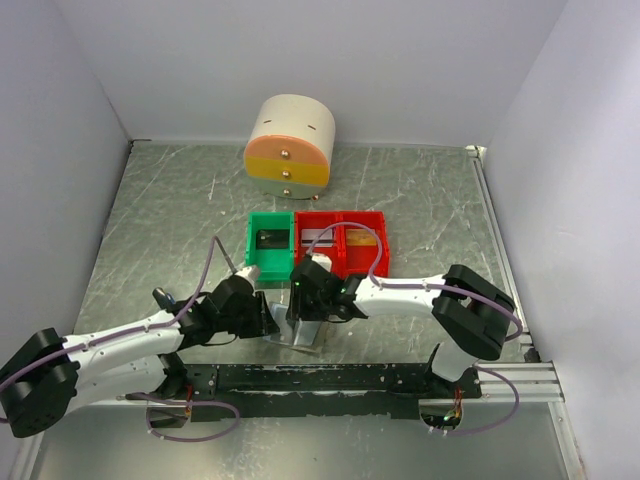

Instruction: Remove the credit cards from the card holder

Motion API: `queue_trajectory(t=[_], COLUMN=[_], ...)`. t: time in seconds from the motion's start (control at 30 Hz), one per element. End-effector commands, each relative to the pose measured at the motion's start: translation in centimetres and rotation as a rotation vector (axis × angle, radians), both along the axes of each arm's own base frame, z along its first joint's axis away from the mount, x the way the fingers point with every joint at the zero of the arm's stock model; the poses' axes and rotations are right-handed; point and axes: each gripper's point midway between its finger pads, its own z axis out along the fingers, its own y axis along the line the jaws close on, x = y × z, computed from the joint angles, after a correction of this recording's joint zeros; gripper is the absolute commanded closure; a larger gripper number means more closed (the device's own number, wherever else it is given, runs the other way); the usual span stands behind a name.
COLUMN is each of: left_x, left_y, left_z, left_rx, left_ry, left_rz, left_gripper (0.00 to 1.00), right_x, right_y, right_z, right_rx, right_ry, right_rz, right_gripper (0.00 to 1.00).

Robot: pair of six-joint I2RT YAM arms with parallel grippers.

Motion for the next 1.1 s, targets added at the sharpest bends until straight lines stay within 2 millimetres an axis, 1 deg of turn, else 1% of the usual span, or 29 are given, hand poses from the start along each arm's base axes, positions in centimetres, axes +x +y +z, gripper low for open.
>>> queue_trajectory(t=[0.0,0.13,0.33,0.43,0.5,0.57,0.6,0.7,0.77,0.9,1.07], left_x=[-0.9,-1.2,-1.9,-2.0,-1.6,-1.3,-1.0,0.0,0.6,1.5,1.7], left_y=[0.5,-0.2,-1.1,-0.9,-0.5,0.4,0.9,2.6,3.8,6.1,7.9], left_z=[-1.0,-1.1,-0.7,-0.7,-0.5,-0.5,-0.3,0.7,1.6,2.9,3.8], left_rx=[0.004,-0.042,-0.118,-0.119,-0.097,-0.043,-0.017,0.059,0.096,0.134,0.137], left_ry=[0.046,0.062,0.076,0.074,0.058,0.046,0.034,-0.007,-0.03,-0.064,-0.08], left_rz=[0.009,-0.005,-0.008,0.005,0.02,0.045,0.06,0.137,0.201,0.337,0.446], left_gripper=[0.53,0.54,0.55,0.55,0.54,0.51,0.48,0.41,0.37,0.34,0.32], right_x=[0.9,1.3,1.5,1.6,1.6,1.5,1.5,1.2,1.1,1.2,1.2], right_y=[-2.1,-1.6,-0.8,-0.5,-0.5,-0.6,-0.6,-1.0,-1.2,-1.2,-0.7], right_z=[-1.4,-1.2,-1.2,-1.1,-0.9,-0.6,-0.5,-0.2,0.0,0.4,0.6], right_rx=[-0.103,-0.068,-0.085,-0.098,-0.119,-0.153,-0.17,-0.238,-0.261,-0.267,-0.313], right_ry=[-0.02,-0.002,0.004,0.002,-0.005,-0.022,-0.032,-0.066,-0.089,-0.111,-0.131], right_rz=[0.001,0.057,0.117,0.139,0.144,0.143,0.144,0.123,0.105,0.096,0.098], right_gripper=[0.54,0.52,0.51,0.51,0.51,0.51,0.51,0.44,0.41,0.37,0.33])
